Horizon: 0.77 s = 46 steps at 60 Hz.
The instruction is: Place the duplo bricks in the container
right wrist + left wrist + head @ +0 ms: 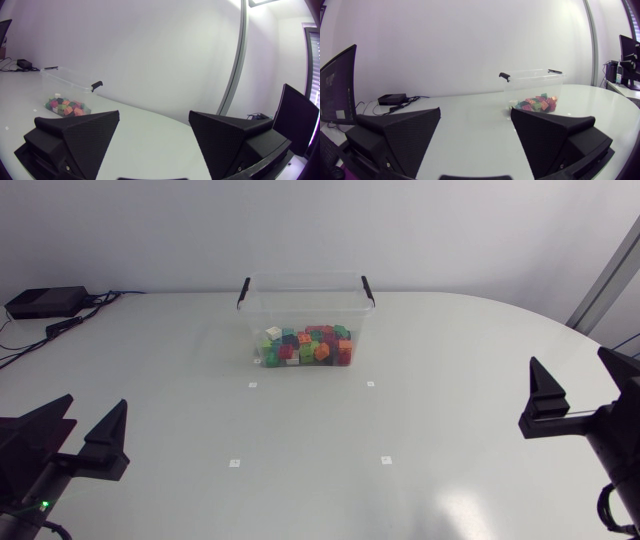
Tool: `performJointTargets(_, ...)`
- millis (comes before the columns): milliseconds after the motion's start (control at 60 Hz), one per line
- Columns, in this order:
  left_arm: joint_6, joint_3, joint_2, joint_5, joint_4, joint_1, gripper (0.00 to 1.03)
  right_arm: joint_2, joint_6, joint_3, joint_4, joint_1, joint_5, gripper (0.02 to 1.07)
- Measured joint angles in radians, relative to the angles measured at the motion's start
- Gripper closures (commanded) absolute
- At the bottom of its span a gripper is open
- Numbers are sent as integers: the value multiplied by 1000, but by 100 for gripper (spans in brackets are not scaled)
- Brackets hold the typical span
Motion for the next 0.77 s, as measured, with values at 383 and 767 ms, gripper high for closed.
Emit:
performJointTargets(383, -50, -12, 0, -66, 30, -53, 8, -195, 189, -146, -91, -84, -153, 7)
performJointTargets(767, -72, -25, 0, -80, 34, -69, 7, -262, 262, -198, -119, -114, -199, 7)
